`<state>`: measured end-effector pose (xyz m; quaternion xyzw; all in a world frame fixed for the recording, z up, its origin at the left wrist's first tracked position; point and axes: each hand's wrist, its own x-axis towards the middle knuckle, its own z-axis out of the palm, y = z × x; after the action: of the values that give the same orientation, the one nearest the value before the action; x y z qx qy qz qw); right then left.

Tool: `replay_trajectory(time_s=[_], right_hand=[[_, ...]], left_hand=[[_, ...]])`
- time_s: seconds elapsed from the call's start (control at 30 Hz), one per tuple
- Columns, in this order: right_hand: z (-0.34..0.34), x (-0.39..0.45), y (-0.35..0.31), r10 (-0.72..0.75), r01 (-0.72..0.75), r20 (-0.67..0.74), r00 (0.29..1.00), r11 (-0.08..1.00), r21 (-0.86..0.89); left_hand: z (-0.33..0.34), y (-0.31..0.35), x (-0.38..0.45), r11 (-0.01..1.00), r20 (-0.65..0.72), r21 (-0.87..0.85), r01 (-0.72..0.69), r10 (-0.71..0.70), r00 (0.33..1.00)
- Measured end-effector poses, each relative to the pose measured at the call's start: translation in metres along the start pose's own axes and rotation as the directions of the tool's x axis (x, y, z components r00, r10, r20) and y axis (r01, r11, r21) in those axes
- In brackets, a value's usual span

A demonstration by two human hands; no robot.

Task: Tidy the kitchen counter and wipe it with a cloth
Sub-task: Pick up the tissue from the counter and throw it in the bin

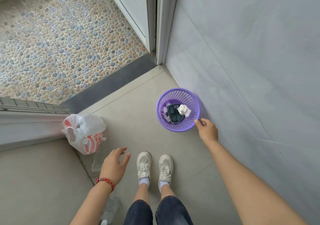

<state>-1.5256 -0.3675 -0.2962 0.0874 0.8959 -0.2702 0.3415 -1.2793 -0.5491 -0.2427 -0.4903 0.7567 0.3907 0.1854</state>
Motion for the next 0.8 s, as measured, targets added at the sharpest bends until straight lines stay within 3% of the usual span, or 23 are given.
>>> replay_trajectory(time_s=[0.33, 0.53, 0.8], right_hand=[[-0.044, -0.097, 0.008, 0.016, -0.014, -0.012, 1.0, 0.989, 0.146], [-0.061, -0.161, 0.009, -0.018, 0.019, 0.068, 0.998, 1.0, -0.02], [-0.063, -0.177, -0.017, -0.17, 0.22, 0.232, 0.958, 0.952, -0.211]], left_hand=[[-0.05, 0.021, -0.047, 0.997, 0.052, 0.024, -0.071, 0.069, 0.996], [-0.08, 0.012, -0.087, 0.999, 0.101, -0.012, -0.053, 0.054, 0.993], [-0.103, -0.024, -0.127, 0.949, -0.063, -0.287, 0.129, -0.153, 0.986]])
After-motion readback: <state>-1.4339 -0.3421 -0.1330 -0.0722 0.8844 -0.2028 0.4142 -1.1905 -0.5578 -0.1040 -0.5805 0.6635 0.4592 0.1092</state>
